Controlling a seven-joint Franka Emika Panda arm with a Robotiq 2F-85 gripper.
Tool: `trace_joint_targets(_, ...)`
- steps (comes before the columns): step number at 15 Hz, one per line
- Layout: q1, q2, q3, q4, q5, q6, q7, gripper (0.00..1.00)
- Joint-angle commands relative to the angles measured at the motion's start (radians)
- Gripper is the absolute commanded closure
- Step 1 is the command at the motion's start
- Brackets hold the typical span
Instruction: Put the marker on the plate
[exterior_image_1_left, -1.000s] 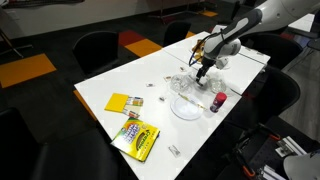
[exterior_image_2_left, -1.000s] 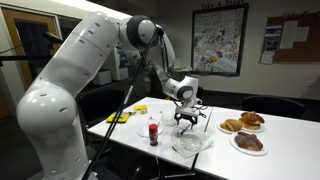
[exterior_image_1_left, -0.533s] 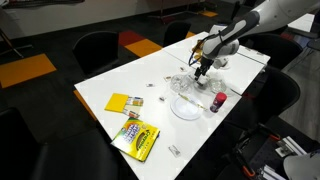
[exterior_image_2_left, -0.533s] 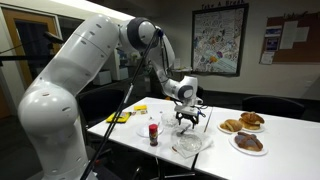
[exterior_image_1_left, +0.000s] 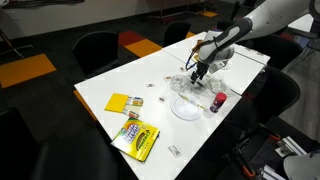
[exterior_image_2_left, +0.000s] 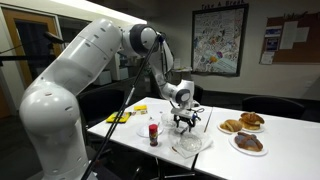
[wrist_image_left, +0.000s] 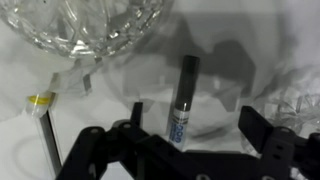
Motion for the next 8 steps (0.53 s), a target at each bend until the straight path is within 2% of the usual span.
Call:
trace_joint_targets(1,0.022,0.031,-0.022,0.018,-0.027,0.033,0.041,0.33)
trace_joint_targets(8,0.041,0.029,-0.059,0.025,-0.065,0.037,0.098,0.84)
